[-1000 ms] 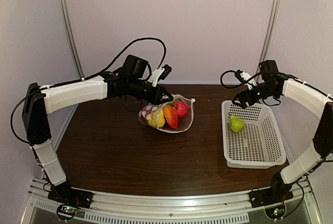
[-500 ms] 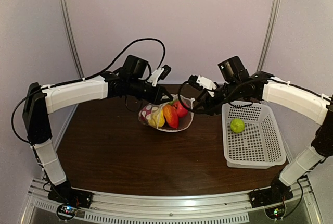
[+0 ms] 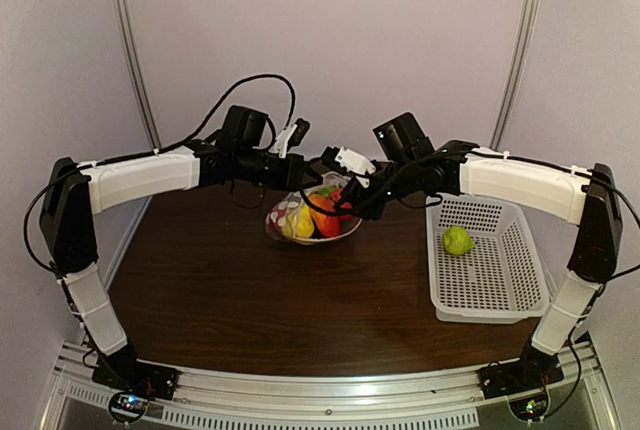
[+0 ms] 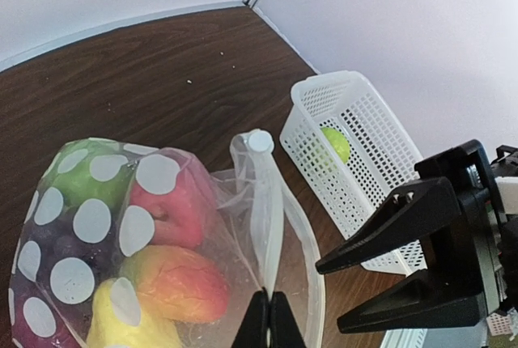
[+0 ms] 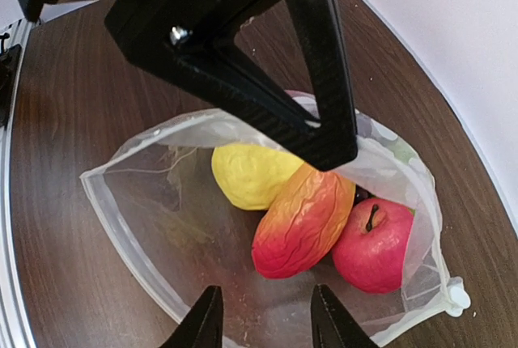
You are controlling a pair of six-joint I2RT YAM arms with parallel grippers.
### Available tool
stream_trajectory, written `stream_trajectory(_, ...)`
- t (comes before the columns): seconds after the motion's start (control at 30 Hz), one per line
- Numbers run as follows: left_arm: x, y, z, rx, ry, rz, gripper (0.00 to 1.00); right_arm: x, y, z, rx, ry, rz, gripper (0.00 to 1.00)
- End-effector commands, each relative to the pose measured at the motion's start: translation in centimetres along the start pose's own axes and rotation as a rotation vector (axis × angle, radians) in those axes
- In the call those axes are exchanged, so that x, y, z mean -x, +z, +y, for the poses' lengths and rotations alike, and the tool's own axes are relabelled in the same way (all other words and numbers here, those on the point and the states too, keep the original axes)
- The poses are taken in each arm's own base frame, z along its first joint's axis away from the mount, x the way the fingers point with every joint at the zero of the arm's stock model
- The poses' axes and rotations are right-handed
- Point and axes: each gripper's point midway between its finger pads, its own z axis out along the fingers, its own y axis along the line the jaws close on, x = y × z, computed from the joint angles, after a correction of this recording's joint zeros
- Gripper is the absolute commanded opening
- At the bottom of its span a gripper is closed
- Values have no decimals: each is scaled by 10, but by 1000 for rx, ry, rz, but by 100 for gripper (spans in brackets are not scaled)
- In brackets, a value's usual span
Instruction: Open the zip-top bag and remove the fake food
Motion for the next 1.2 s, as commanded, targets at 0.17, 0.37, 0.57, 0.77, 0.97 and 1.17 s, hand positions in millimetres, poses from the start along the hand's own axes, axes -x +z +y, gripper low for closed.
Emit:
stream_trajectory(0.17,19,-16,5,-130,-132,-91,0,18,34,-23,-131,76,-43,47)
stream_trajectory(0.37,21,-19,9,-137,-149,-95,0,10,58,-34,-174,95,-15,56)
stream_trajectory(0.57,23,-21,15,-125,-157,-101,0,4,78,-39,-194,105,-15,69)
stream_trajectory(0.77,24,-23,26,-101,-186,-108,0,-1,96,-40,-205,100,-34,77)
stream_trajectory(0.97,24,-24,26,-107,-185,-107,0,-12,118,-48,-244,102,-12,72)
stream_trajectory(1.17,25,-25,29,-79,-168,-105,0,7,99,-44,-219,111,-60,47)
